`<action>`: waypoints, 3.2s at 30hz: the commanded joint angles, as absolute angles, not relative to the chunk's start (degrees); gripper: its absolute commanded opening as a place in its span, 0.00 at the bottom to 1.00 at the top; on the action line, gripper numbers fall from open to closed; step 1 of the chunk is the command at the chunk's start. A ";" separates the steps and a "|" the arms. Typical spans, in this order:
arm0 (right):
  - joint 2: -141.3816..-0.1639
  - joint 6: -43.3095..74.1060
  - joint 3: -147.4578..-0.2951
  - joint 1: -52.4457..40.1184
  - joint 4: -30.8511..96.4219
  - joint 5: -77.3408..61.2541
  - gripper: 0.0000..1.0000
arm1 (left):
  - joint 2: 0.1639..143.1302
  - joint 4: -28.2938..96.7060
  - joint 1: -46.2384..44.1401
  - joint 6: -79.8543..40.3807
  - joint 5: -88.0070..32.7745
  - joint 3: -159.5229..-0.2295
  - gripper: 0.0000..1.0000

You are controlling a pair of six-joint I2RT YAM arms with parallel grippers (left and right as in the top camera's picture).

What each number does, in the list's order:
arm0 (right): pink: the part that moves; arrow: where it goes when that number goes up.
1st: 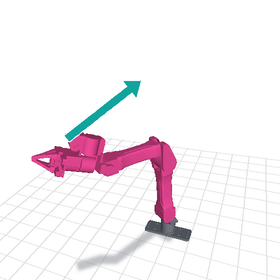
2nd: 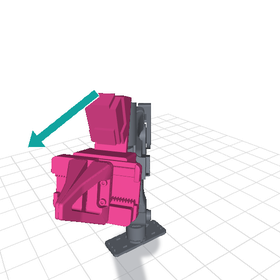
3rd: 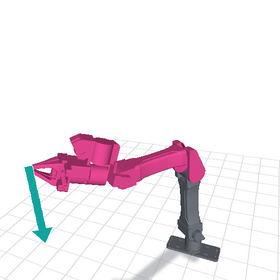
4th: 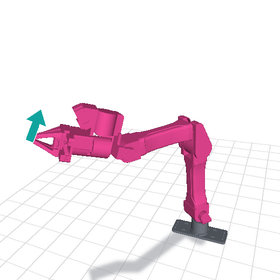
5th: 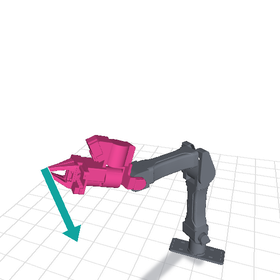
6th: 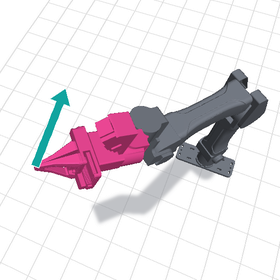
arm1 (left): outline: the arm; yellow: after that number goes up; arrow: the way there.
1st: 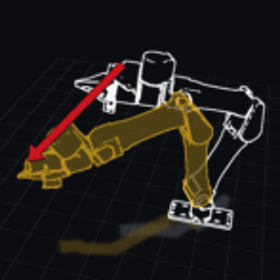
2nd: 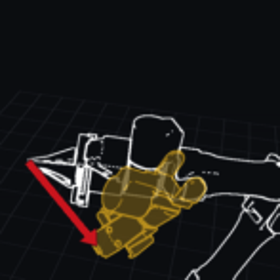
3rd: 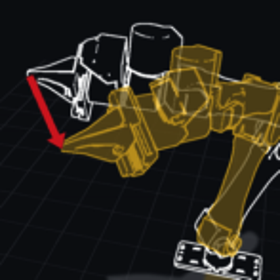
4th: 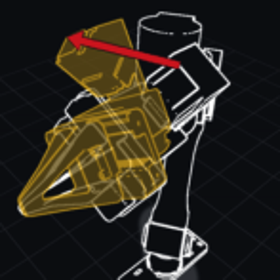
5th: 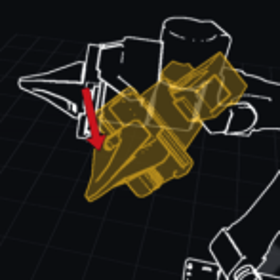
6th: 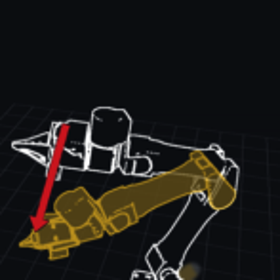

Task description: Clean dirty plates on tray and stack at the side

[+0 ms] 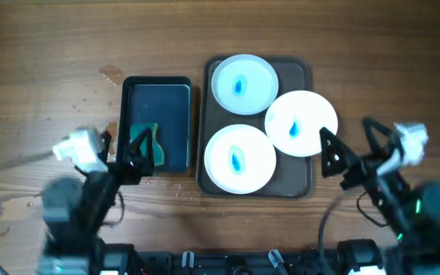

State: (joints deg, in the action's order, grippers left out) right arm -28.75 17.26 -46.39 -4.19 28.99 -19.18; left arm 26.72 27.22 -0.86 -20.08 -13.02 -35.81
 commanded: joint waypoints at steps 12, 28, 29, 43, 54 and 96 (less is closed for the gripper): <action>-70.00 19.11 -58.78 -16.40 58.52 -18.76 0.56 | 73.19 63.83 -1.28 -15.38 -16.12 -70.57 1.00; -95.07 27.55 -47.16 -21.04 29.52 -11.35 0.06 | 83.61 57.49 -2.13 -17.61 -10.31 -60.42 0.86; -95.04 27.66 -47.16 -21.04 29.17 -11.35 0.04 | 83.61 57.17 -2.13 -17.61 -10.31 -60.07 0.84; -95.04 31.68 -47.16 -21.04 29.39 -8.99 0.04 | 104.71 45.43 -5.37 -21.76 -2.57 -59.88 0.13; -95.04 31.68 -47.16 -21.04 30.79 -8.99 0.04 | 98.35 56.60 -5.39 -21.04 -3.11 -68.16 0.55; -95.04 31.66 -47.16 -21.06 29.61 -8.97 0.04 | 121.10 50.92 -33.23 -29.71 -18.02 -83.88 0.04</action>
State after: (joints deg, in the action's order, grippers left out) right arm -93.97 30.87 -47.22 -21.28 29.15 -11.29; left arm 119.39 56.14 -34.26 -30.30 -5.76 -85.08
